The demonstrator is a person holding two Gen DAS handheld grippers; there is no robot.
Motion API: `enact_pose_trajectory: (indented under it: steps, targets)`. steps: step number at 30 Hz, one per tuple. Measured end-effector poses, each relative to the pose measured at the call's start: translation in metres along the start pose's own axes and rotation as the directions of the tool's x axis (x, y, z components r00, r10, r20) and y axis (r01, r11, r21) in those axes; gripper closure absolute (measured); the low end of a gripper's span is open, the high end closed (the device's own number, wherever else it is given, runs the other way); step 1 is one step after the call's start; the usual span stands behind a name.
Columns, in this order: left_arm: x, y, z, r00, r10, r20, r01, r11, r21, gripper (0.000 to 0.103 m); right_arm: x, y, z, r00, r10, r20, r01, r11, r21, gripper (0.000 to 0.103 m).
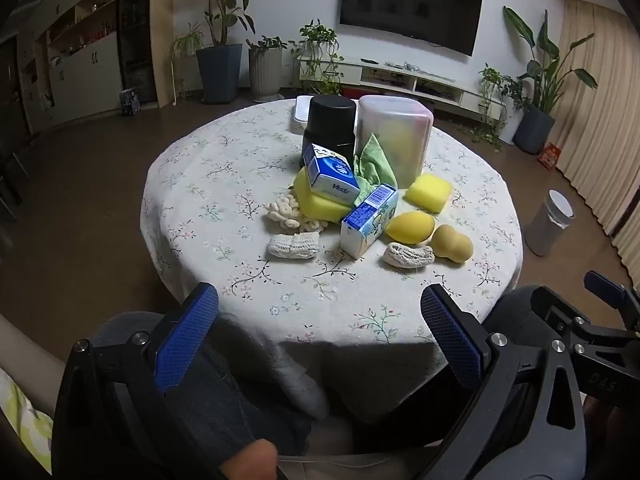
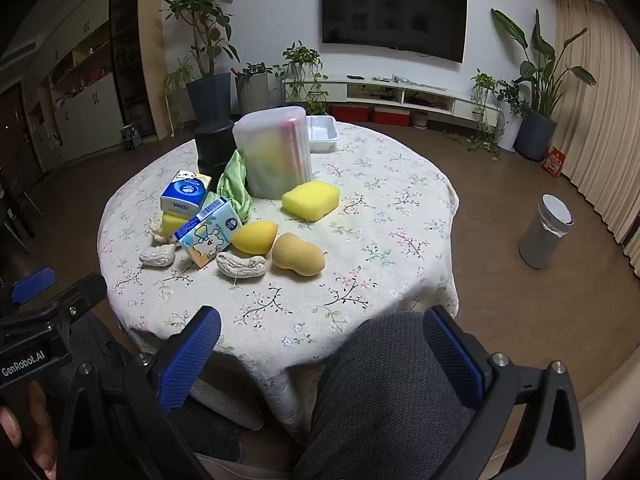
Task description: Organize soft objects
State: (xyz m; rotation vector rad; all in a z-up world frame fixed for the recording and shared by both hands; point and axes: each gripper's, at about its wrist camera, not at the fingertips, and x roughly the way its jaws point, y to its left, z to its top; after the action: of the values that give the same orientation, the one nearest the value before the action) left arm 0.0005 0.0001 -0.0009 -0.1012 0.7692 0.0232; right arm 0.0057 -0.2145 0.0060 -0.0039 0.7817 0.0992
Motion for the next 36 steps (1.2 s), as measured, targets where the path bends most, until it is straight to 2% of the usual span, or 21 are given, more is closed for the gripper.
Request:
enact_pose_trajectory:
  steps: [4,7,10,36]
  targets:
    - [0.0079,0.0007,0.0050,0.999,-0.012,-0.037,0.011,1.000,-0.023,0.000,0.0000,-0.0003,-0.0002,1.000,0.000,0.000,0.000,1.000,-0.002,0.000]
    - [0.0022,0.0045,-0.0012,1.000,-0.012,0.010,0.012,1.000,-0.022,0.000,-0.0003,-0.0023,0.0002,1.000,-0.001,0.000,0.001,1.000,-0.002,0.000]
    - [0.0026,-0.0012,-0.0006,1.000,0.004,0.000,-0.004,1.000,-0.006,0.000,0.0003,0.0000,-0.0007,1.000,-0.008,0.001,0.008,1.000,-0.006,0.000]
    - [0.0048,-0.0015,-0.0027,1.000,-0.006,-0.008,0.005,1.000,-0.008,0.000,0.0004,-0.0004,-0.0008,1.000,-0.004,-0.001,0.004,1.000,-0.005,0.000]
